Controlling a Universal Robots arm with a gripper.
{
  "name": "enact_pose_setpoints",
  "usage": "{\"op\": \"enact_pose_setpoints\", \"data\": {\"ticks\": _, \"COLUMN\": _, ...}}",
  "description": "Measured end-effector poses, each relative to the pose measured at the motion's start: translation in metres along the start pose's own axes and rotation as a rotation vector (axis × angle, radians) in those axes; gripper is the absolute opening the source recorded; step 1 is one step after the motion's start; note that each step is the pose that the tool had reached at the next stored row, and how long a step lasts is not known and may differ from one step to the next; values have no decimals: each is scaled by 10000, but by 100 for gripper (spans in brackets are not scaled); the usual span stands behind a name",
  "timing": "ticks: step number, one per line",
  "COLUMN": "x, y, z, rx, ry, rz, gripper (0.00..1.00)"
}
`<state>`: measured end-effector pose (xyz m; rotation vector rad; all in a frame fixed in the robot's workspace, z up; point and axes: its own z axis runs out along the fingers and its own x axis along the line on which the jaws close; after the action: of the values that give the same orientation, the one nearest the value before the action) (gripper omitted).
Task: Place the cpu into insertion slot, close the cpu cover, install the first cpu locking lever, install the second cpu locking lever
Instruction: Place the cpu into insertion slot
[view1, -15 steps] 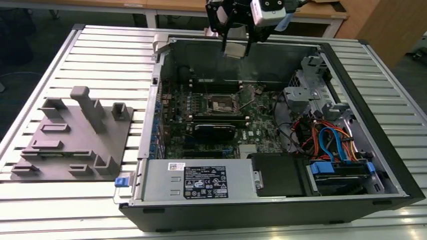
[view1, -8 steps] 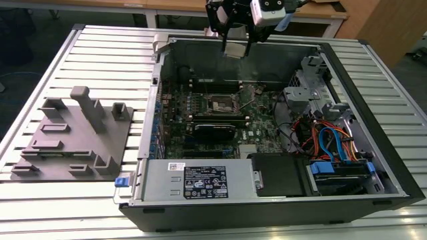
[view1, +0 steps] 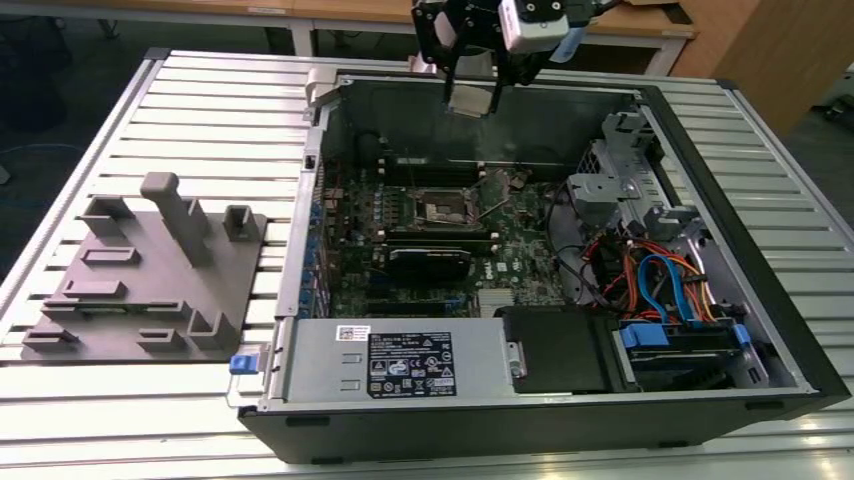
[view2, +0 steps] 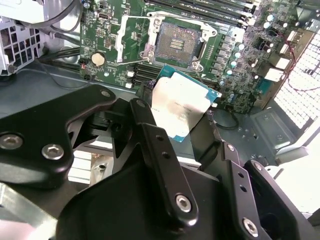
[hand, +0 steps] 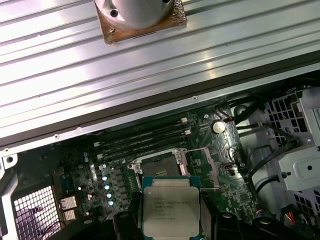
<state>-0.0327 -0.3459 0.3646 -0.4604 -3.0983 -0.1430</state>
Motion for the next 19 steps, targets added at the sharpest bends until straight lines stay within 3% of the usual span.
{"op": "enact_pose_setpoints", "data": {"ticks": 19, "x": 0, "y": 0, "z": 3, "rx": -11, "ry": -48, "rz": 533, "gripper": 54}}
